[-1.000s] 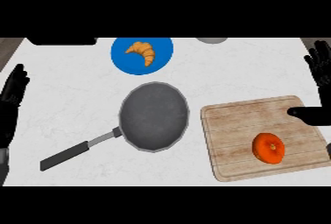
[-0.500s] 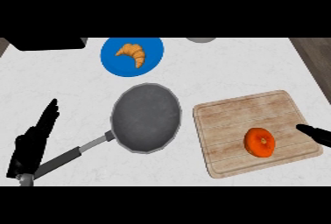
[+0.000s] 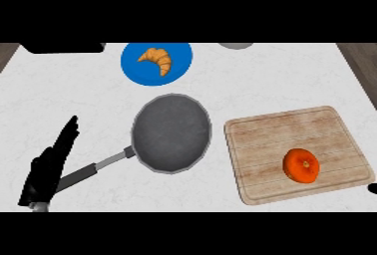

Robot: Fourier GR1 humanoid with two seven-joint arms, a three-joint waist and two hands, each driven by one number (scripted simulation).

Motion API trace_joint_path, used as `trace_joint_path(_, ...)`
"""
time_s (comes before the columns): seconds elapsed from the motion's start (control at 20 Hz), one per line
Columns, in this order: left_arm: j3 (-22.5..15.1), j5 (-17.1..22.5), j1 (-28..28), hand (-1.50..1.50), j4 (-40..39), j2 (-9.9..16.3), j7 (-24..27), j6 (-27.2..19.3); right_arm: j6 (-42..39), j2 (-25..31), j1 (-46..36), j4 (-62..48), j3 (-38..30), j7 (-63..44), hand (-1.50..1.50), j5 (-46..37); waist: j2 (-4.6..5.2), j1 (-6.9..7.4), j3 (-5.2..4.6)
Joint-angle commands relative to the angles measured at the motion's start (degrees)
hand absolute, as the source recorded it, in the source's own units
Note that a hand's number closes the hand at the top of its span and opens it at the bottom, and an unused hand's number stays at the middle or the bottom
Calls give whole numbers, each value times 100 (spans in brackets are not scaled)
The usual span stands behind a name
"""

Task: Pick the squash from the cutting board and place it in the pan

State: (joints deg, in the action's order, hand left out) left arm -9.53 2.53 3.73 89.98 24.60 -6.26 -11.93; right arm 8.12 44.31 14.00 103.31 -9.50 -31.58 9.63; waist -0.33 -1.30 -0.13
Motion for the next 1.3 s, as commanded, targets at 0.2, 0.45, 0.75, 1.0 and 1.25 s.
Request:
trace_joint_path(0.2, -103, -207, -97, 0, -48, -116, -35, 98, -1235, 745, -667, 831, 166, -1484, -150, 784, 40, 166, 5)
trace_joint_path(0.45, -119, -307, 226, 0, -52, -316, 359, 180, -1528, 620, -1651, 183, 589, -2077, -150, 635, 44, 210, 10)
trace_joint_path(0.75, 131, -306, -175, 0, -11, -255, -96, 268, -1919, 488, -2513, -122, 1051, -3130, -150, 1043, 46, 217, 10)
trace_joint_path(1.0, 47, -403, -64, 0, -297, -379, 256, 355, -2135, 494, -2834, -370, 1666, -3435, -150, 914, 55, 219, 5)
trace_joint_path(1.25, 154, -351, 122, 0, -18, -295, 166, 426, -2307, 609, -3239, -385, 2108, -4018, -150, 1248, 38, 230, 4)
